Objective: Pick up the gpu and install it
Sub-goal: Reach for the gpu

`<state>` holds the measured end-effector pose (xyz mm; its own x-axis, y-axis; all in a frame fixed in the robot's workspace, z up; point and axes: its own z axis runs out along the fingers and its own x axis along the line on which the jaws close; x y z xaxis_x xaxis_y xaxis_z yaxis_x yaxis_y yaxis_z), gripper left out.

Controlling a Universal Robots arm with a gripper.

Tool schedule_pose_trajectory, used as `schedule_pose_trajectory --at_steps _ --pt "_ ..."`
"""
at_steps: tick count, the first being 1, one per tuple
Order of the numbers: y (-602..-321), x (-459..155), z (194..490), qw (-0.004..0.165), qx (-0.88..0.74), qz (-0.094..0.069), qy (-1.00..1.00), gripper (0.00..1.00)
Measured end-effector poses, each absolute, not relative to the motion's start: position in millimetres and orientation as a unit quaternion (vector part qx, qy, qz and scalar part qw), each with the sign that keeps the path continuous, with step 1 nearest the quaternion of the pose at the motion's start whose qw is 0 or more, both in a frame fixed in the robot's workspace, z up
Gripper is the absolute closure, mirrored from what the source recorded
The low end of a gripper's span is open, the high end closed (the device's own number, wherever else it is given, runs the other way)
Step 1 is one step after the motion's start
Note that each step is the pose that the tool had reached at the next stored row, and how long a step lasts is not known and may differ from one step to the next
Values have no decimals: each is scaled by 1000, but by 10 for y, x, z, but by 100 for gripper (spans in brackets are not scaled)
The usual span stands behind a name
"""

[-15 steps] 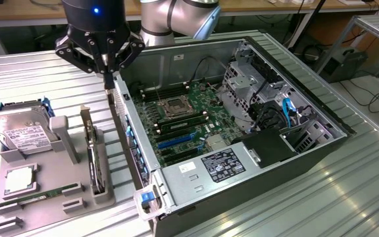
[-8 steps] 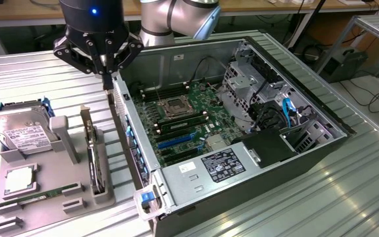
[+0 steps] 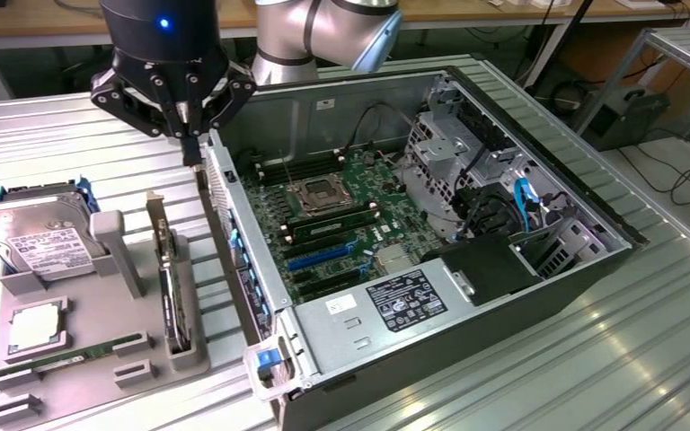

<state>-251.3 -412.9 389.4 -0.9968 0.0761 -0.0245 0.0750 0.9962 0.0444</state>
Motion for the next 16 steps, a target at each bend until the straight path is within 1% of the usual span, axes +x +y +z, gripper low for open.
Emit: schedule_pose_trajectory --at_steps 16 --pt "-4188 -2550 3871 13 38 22 999 89"
